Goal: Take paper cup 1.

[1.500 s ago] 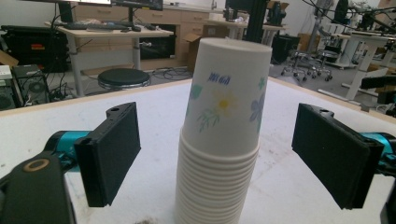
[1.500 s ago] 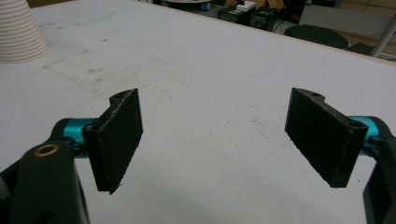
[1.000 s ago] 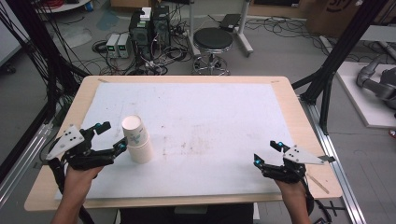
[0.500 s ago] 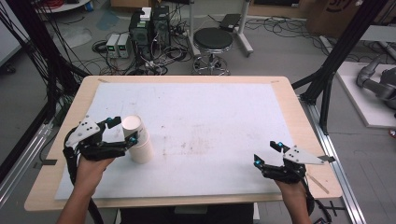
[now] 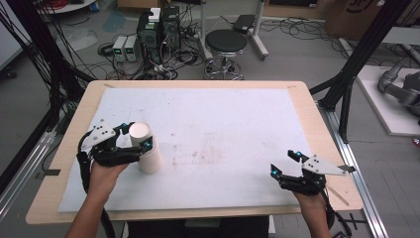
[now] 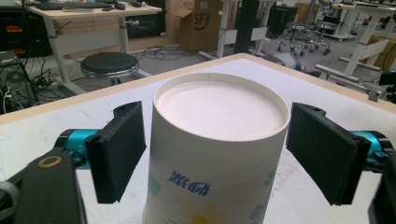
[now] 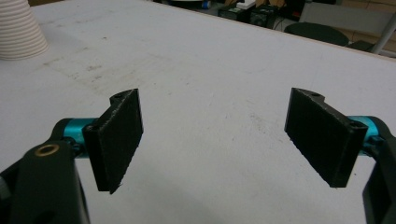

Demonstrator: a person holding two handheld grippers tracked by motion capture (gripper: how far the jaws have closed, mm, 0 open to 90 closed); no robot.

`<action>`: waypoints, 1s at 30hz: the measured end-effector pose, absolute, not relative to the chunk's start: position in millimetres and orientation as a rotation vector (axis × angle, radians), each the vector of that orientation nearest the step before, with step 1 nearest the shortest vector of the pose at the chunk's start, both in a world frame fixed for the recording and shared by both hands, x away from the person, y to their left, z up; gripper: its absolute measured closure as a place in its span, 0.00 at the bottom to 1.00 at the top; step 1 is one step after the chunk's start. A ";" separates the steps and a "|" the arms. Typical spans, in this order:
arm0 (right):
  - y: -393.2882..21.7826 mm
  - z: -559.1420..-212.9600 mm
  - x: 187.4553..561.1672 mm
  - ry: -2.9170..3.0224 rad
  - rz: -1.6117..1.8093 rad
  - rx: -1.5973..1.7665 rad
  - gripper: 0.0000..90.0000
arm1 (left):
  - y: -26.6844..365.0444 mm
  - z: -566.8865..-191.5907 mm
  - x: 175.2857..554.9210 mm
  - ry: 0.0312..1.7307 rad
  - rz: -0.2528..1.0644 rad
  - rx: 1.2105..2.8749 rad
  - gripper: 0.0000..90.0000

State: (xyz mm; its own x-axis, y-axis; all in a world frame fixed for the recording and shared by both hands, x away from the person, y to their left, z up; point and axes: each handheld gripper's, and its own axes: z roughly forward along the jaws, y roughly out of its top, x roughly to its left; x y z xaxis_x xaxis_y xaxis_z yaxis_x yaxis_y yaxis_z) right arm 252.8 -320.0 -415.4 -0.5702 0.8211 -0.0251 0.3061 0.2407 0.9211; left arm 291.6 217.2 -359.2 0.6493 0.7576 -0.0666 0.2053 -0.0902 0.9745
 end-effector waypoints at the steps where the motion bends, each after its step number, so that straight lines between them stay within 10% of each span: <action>1: -320.2 -415.3 252.8 2.002 1.310 1.027 0.22 | 217.2 -359.2 291.6 0.805 0.557 1.634 0.24; 30: -320.6 -414.9 252.5 2.002 1.310 1.030 0.22 | 219.9 -358.8 292.5 0.791 0.564 1.598 0.37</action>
